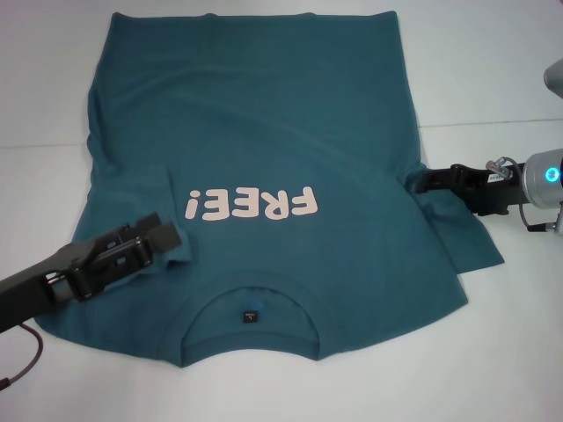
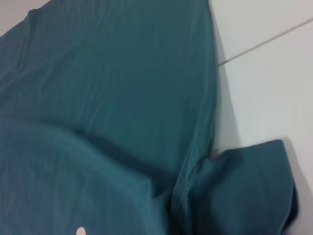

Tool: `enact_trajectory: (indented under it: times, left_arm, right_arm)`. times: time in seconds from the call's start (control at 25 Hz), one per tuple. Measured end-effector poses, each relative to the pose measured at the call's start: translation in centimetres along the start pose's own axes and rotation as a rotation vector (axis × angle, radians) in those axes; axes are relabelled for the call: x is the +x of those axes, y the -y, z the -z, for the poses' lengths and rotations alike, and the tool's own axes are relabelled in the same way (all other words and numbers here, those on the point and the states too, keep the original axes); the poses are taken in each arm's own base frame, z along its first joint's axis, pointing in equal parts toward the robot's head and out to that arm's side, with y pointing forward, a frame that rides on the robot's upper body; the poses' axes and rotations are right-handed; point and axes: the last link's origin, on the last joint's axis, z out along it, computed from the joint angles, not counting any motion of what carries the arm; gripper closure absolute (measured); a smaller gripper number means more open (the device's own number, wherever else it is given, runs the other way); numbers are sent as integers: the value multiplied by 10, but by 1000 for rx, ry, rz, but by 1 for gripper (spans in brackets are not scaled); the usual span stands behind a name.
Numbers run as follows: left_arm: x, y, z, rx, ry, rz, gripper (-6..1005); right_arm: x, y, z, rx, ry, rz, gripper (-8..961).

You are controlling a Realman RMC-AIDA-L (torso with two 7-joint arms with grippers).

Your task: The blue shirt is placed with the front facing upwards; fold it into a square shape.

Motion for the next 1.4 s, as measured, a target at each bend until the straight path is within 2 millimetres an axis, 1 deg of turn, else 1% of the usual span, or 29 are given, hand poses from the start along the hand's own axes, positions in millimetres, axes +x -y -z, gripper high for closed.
enact_trajectory:
  times: [0.12,0.44,0.84,1.08,1.24,1.4]
  left_arm:
    - [1,-1,0,-5,-7,-2,233]
    - [1,0,0,-2,-9,-1,234]
    - [2,0,1,1,-9,1,234]
    - [2,0,1,-2,-9,3,233]
    - [1,0,2,-1,-10,6,233]
    - [1,-1,3,1,-13,7,233]
  right_arm:
    - [-1,3,3,-1,6,-15,33]
    - [-1,7,5,2,-1,-20,213]
    - [-5,9,8,9,-3,-22,700]
    - [-5,9,8,10,-4,-21,927]
    - [-7,9,11,5,-14,-13,941]
    - [-15,16,23,8,-10,-7,944]
